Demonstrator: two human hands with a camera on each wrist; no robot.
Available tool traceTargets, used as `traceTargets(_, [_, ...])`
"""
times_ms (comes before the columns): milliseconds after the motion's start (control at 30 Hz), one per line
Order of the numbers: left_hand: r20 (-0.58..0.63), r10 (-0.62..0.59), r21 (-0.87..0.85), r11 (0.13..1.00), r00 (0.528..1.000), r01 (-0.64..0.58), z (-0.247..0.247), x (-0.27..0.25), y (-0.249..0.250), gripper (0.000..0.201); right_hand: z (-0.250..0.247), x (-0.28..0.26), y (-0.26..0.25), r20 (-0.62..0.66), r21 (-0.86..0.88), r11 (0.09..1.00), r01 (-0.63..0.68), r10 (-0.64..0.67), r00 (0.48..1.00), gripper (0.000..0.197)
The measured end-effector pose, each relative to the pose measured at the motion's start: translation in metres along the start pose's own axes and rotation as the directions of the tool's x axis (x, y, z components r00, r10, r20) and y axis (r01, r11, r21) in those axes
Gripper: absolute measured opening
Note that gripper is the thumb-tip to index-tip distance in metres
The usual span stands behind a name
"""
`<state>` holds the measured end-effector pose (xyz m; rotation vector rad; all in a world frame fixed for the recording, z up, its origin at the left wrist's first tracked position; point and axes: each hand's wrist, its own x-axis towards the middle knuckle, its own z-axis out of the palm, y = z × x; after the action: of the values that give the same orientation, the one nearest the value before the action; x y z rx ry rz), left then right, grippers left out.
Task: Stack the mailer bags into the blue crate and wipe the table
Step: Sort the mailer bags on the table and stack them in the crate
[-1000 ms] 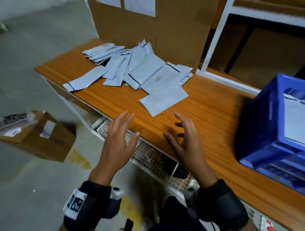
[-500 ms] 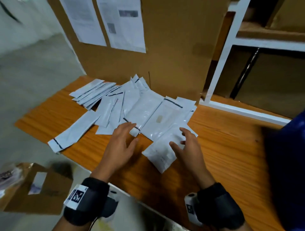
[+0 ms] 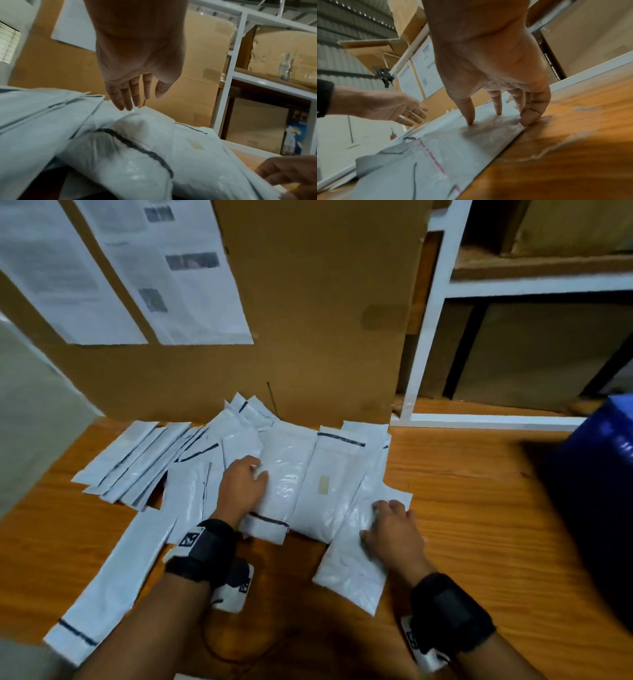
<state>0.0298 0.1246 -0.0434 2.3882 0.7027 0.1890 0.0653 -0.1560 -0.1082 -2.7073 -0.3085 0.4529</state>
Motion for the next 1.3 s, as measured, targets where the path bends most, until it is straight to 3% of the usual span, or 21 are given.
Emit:
traceTargets(133, [0.16, -0.079, 0.053, 0.996, 0.984, 0.072, 0.01, 0.03, -0.008, 0.05, 0.008, -0.002, -0.003, -0.046, -0.049, 0.995, -0.09, 0.088, 0.995, 0.041])
traceTargets(200, [0.179, -0.057, 0.054, 0.997, 0.982, 0.048, 0.012, 0.036, -0.011, 0.056, 0.005, -0.007, -0.008, -0.095, -0.047, 0.982, -0.181, 0.176, 0.98, 0.045])
traceTargets(267, [0.157, -0.012, 0.026, 1.0, 0.987, 0.008, 0.011, 0.037, -0.014, 0.051, 0.001, -0.017, -0.014, -0.105, -0.004, 0.951, -0.308, 0.306, 0.946, 0.058])
traceTargets(367, [0.106, 0.018, -0.011, 1.0, 0.994, -0.016, 0.008, 0.04, -0.02, 0.038, 0.003, -0.028, -0.019, -0.084, 0.036, 0.896, -0.442, 0.444, 0.892, 0.095])
traceTargets(500, [0.028, 0.078, -0.117, 0.99, 0.997, -0.074, 0.002, 0.037, -0.022, 0.025, 0.017, -0.024, -0.021, -0.101, 0.068, 0.897, -0.437, 0.442, 0.891, 0.114])
traceTargets(667, [0.039, 0.1, -0.341, 0.937, 0.994, -0.081, -0.007, 0.018, -0.017, 0.015, 0.012, -0.028, -0.028, -0.111, 0.185, 0.867, -0.464, 0.487, 0.866, 0.108])
traceTargets(833, [0.034, 0.077, -0.482, 0.875, 0.996, -0.051, -0.002, -0.004, -0.022, 0.026, 0.014, -0.053, -0.031, -0.141, 0.331, 0.801, -0.5, 0.565, 0.813, 0.117])
traceTargets(1000, [0.093, 0.137, -0.549, 0.833, 0.986, -0.064, 0.013, -0.022, -0.023, 0.037, 0.016, -0.071, -0.028, -0.126, 0.542, 0.726, -0.423, 0.569, 0.813, 0.108])
traceTargets(1067, [0.104, 0.194, -0.575, 0.812, 0.976, -0.1, 0.015, -0.033, -0.016, 0.026, 0.021, -0.073, -0.021, -0.15, 0.578, 0.718, -0.388, 0.56, 0.815, 0.097])
traceTargets(1133, [0.107, 0.254, -0.601, 0.787, 0.961, -0.141, 0.017, -0.042, -0.006, 0.015, 0.02, -0.082, -0.016, -0.214, 0.607, 0.73, -0.313, 0.53, 0.821, 0.082])
traceTargets(1300, [0.128, 0.312, -0.657, 0.737, 0.941, -0.155, 0.025, -0.065, 0.028, 0.031, -0.015, -0.121, -0.002, -0.443, 0.645, 0.762, -0.054, 0.43, 0.786, 0.065])
